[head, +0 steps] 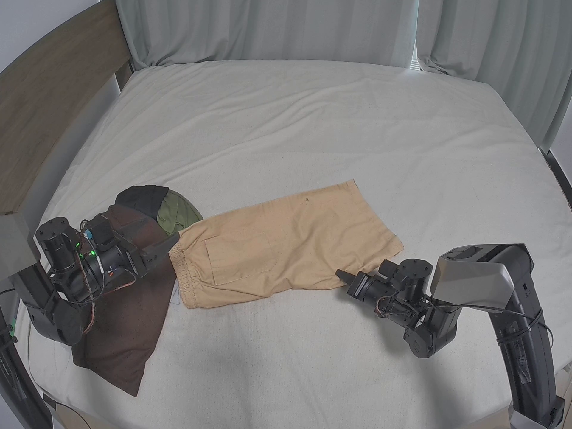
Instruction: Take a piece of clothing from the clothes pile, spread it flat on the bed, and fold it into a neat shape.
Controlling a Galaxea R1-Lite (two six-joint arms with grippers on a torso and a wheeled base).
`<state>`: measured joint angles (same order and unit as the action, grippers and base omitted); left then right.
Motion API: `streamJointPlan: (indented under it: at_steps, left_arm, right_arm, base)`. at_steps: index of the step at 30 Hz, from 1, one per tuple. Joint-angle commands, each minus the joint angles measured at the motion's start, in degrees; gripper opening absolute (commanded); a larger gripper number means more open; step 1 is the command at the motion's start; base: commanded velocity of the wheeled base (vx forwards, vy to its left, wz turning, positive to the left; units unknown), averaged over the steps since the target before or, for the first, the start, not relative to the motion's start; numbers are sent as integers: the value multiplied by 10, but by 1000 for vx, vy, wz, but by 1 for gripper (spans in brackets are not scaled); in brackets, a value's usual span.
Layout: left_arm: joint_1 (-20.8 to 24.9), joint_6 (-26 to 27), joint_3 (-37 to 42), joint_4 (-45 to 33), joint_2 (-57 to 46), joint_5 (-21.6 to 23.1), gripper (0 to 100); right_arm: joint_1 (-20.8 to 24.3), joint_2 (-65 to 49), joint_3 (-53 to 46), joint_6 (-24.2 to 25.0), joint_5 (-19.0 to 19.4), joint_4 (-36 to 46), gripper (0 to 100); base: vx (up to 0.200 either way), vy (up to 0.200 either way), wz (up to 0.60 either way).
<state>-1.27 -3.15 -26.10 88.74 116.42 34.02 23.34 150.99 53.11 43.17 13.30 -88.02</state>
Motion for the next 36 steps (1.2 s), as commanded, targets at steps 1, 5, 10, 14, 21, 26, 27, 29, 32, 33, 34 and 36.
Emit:
streamJointPlan:
  at_steps: [1, 5, 10, 14, 21, 26, 27, 29, 32, 33, 34, 36]
  left_arm:
    - [-1, 0, 1, 0, 2, 0, 100]
    - [0, 0, 1, 0, 8, 1, 100]
    - [-1, 0, 1, 0, 8, 1, 100]
    - [-1, 0, 2, 0, 7, 1, 100]
    - [1, 0, 3, 0, 6, 2, 100]
    - [1, 1, 4, 0, 7, 2, 100]
    - [1, 1, 5, 0, 7, 2, 100]
    - [1, 1, 5, 0, 7, 2, 100]
    - [1, 1, 6, 0, 7, 3, 100]
    - [-1, 1, 6, 0, 7, 3, 100]
    - [-1, 1, 6, 0, 8, 4, 100]
    - [-2, 1, 6, 0, 8, 7, 100]
  right_arm:
    - [-1, 1, 0, -1, 0, -3, 0]
    - [-1, 0, -10, -3, -18, -3, 0]
    - [-1, -11, -25, -9, -23, -3, 0]
    - [-8, -44, -82, -22, -22, -3, 0]
    - [-8, -84, -170, -21, -20, -4, 0]
    - [-6, -116, -236, -22, -19, -4, 0]
    - [-4, -120, -247, -22, -19, -4, 0]
    - [-4, -126, -254, -23, -20, -4, 0]
    - [-6, -146, -304, -47, -23, -4, 0]
    - [-6, -152, -319, -55, -23, -4, 0]
    - [-7, -158, -335, -63, -23, -4, 0]
    - [-7, -164, -359, -75, -24, -4, 0]
  base:
    - [0, 0, 0]
    - [0, 0, 0]
    - [0, 0, 0]
    - [0, 0, 0]
    - [0, 0, 0]
    - [0, 0, 0]
    - [0, 0, 0]
    - [0, 0, 0]
    - [0, 0, 0]
    - [0, 0, 0]
    - [0, 0, 0]
    - [0, 0, 0]
